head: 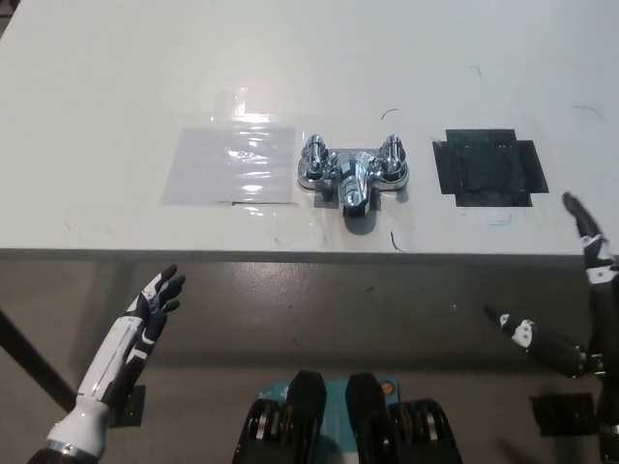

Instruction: The faucet is at the center of the desk and the robot turn off the faucet by turning the right faucet handle using the right hand

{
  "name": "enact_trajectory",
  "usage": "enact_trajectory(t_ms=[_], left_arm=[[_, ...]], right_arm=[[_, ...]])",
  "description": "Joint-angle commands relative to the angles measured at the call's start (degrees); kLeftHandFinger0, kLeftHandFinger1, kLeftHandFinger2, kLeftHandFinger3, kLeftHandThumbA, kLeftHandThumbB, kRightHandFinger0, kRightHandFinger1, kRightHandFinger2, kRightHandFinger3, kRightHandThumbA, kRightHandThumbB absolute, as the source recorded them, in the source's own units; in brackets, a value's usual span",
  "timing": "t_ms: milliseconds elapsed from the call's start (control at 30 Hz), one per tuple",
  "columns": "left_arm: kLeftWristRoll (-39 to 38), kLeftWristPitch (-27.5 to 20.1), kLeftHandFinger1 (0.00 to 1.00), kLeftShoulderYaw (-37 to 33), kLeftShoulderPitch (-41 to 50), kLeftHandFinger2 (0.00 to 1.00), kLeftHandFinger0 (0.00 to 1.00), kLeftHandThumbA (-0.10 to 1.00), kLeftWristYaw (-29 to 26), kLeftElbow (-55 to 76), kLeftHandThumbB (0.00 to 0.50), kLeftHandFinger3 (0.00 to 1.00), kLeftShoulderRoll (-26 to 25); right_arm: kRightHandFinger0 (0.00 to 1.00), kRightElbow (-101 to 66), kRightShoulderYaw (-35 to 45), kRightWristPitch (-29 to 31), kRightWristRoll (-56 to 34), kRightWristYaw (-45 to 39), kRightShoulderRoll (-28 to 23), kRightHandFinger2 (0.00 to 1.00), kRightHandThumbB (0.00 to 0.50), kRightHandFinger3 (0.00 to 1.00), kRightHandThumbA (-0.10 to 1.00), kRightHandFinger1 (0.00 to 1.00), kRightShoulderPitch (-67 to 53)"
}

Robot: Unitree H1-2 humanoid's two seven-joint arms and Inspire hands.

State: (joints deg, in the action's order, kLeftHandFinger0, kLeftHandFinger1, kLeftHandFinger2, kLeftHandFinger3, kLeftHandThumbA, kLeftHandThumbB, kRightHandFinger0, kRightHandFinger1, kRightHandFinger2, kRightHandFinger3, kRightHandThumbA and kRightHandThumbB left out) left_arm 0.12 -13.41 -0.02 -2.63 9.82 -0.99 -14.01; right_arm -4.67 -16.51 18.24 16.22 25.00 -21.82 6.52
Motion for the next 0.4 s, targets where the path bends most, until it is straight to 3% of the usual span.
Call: enact_trajectory(t_ms=[0, 100, 167, 367], left_arm=[[-0.58, -1.37, 1.00, 0.16, -1.10, 1.00, 1.00, 0.98, 1.00, 1.17, 0.405, 1.00, -1.48], [-0.52, -1.21, 1.00, 0.15, -1.09, 1.00, 1.00, 0.98, 0.96, 1.25, 0.404, 1.00, -1.49], [-1.16, -1.79, 1.00, 0.29, -0.94, 1.00, 1.00, 0.97, 0.93, 0.94, 0.398, 1.00, -1.22], [-0.96, -1.16, 1.00, 0.65, -0.43, 1.00, 1.00, 0.99, 0.58, 1.17, 0.412, 1.00, -1.23]], right_arm=[[1.00, 5.86, 1.55, 7.07, -11.13, -6.88, 2.96, 1.00, 0.216, 1.00, 1.00, 1.00, 0.97], [1.00, 6.55, 2.45, 7.73, -11.93, -8.24, 3.72, 1.00, 0.214, 1.00, 1.00, 1.00, 0.92], [1.00, 10.63, 2.58, 7.01, -13.18, -9.48, 5.59, 1.00, 0.262, 1.00, 1.00, 1.00, 0.34], [1.00, 15.62, 4.00, 7.09, -15.17, -12.70, 7.56, 1.00, 0.241, 1.00, 1.00, 1.00, -0.11]])
